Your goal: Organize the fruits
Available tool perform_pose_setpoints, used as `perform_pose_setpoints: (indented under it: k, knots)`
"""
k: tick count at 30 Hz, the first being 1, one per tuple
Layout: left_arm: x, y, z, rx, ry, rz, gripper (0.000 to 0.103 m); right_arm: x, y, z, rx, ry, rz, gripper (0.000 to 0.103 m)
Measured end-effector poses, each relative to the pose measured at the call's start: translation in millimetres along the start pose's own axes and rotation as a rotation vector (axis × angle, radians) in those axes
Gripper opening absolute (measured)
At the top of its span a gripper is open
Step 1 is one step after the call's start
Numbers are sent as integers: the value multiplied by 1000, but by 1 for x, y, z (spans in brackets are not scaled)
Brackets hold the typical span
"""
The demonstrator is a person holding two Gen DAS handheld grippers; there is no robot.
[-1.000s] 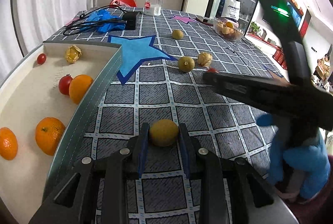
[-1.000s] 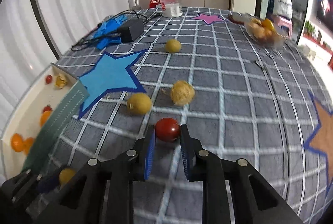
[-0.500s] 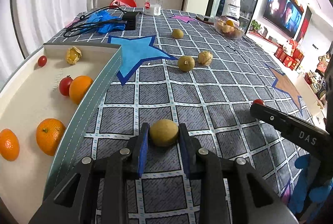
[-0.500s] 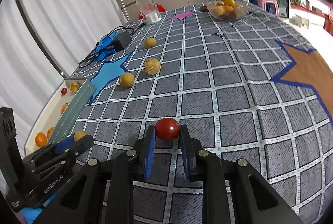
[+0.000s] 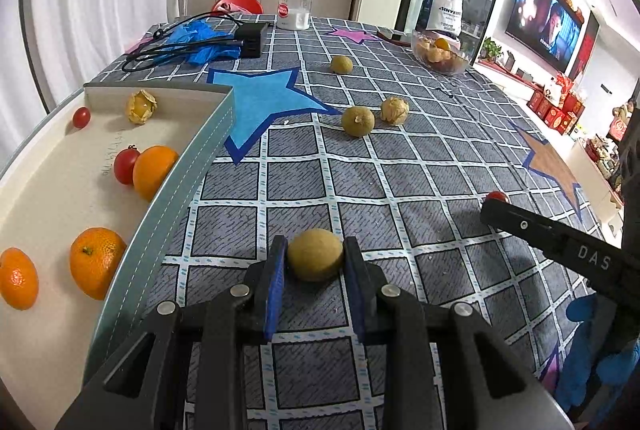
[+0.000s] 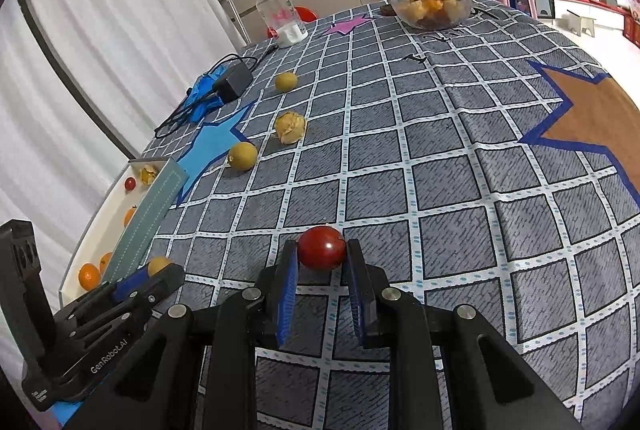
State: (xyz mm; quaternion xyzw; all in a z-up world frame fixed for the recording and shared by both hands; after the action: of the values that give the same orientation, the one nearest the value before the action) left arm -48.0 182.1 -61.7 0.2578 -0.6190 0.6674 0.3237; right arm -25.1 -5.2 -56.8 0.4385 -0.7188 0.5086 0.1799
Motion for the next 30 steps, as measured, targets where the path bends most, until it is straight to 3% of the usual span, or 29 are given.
perform_pose_setpoints:
  k: [30]
  knots:
    - [0,0,0,6,7,1,30,3,0,5,-60,-65,3,24]
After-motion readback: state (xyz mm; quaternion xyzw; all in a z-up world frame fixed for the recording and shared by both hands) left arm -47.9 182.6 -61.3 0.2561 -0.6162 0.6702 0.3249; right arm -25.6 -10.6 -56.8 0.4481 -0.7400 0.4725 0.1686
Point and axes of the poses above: each gripper's, at about its wrist camera, not at the fingertips, and x roughly against the way its jaws point, z to its right, y to its underside, the point moved 10 cm from there along -x, roughly the way its jaws point, and after that the axes turned 3 degrees about -x, right-handed, at the moved point
